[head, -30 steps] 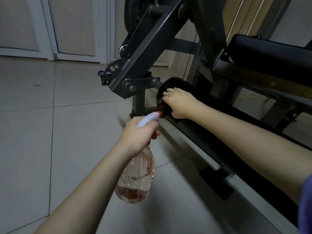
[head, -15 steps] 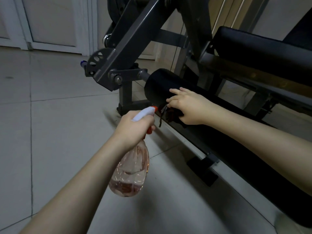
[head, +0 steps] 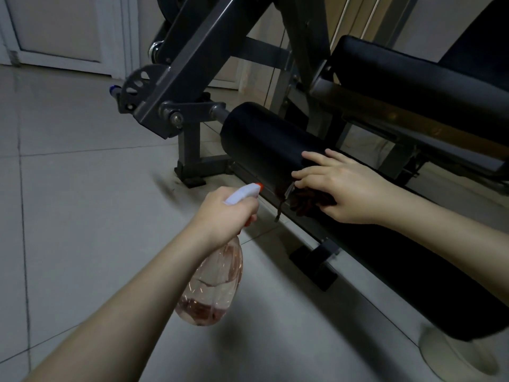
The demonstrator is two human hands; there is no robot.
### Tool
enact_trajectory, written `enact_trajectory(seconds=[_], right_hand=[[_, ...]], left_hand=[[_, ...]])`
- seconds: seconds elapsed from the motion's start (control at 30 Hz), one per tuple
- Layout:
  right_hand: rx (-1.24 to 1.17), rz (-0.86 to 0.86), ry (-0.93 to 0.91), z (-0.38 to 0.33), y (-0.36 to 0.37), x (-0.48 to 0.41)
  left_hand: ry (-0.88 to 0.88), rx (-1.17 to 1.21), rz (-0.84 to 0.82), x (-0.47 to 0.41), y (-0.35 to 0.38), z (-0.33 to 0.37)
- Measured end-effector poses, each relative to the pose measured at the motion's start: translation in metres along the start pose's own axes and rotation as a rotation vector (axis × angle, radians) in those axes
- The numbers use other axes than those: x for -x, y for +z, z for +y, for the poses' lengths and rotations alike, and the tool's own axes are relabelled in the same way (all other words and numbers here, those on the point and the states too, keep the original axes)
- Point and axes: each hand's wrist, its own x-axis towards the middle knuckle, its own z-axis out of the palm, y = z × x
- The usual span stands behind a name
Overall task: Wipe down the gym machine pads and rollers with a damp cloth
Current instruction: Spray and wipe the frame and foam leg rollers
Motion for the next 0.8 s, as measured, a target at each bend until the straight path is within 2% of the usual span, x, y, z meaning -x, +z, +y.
enact_trajectory(seconds=[0.2, 0.5, 0.8], right_hand=[[-0.025, 0.02, 0.019, 0.001, 0.0, 0.03], [-0.044, 0.175, 0.084, 0.0, 0.013, 0.068], [-0.028, 0.228, 0.195, -0.004, 0.014, 0.108]], left_hand=[[0.016, -0.044, -0.016, 0.005, 0.012, -0.001], [0.06, -0.047, -0.196, 0.016, 0.032, -0.006], [0.062, -0.056, -0.317, 0.024, 0.05, -0.013]])
